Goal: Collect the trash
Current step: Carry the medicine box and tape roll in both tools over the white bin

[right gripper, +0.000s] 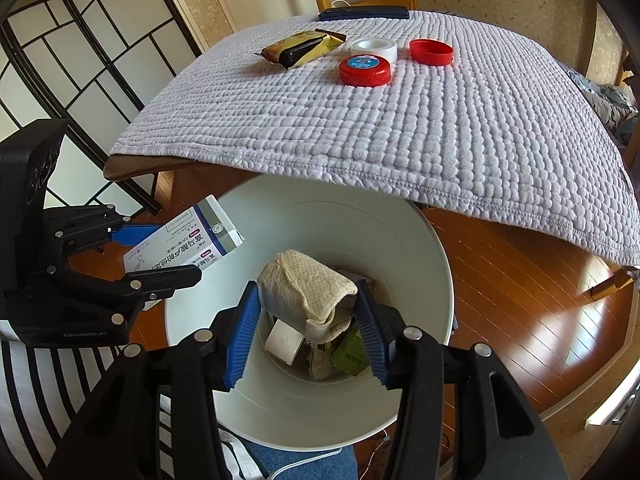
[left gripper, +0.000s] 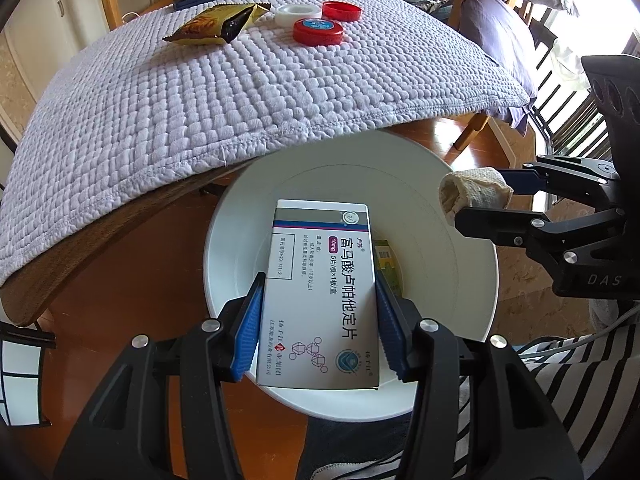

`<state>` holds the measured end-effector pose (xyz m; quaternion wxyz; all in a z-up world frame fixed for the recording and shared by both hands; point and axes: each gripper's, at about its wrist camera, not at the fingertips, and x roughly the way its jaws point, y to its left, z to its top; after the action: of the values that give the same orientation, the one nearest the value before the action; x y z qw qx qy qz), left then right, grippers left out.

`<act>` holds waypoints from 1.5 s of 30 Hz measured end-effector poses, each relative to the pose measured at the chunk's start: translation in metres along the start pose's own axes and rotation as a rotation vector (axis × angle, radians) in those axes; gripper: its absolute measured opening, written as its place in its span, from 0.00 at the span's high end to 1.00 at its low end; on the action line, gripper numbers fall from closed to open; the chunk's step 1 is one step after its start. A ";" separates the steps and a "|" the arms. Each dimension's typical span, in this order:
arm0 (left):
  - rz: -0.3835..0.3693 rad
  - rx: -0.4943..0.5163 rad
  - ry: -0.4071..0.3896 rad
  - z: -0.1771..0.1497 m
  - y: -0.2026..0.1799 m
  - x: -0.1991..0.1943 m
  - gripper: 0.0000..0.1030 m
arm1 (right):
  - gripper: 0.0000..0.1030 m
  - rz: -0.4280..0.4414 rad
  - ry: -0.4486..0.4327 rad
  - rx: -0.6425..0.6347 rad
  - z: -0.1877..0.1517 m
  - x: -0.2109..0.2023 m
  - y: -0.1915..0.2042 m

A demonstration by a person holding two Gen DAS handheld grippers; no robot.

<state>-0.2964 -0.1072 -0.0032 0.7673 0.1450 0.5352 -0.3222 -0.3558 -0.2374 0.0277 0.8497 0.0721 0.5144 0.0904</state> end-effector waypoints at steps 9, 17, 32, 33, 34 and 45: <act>0.010 -0.005 0.026 0.000 -0.002 0.013 0.49 | 0.54 -0.012 0.022 0.013 0.000 0.014 -0.005; 0.019 -0.005 0.043 -0.001 -0.003 0.024 0.49 | 0.54 -0.017 0.030 0.018 0.001 0.020 -0.005; 0.019 0.001 0.060 0.002 -0.010 0.040 0.49 | 0.54 -0.015 0.033 0.023 0.000 0.023 -0.007; 0.020 0.001 0.061 0.004 -0.014 0.042 0.49 | 0.54 -0.015 0.034 0.022 0.000 0.024 -0.007; 0.020 0.002 0.061 0.004 -0.014 0.043 0.49 | 0.54 -0.015 0.036 0.022 -0.001 0.024 -0.008; 0.026 0.006 0.067 0.004 -0.013 0.052 0.49 | 0.54 -0.018 0.053 0.017 -0.001 0.029 -0.011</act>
<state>-0.2904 -0.1364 -0.0475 0.7524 0.1649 0.5579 -0.3088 -0.3429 -0.2416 -0.0003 0.8361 0.0723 0.5379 0.0805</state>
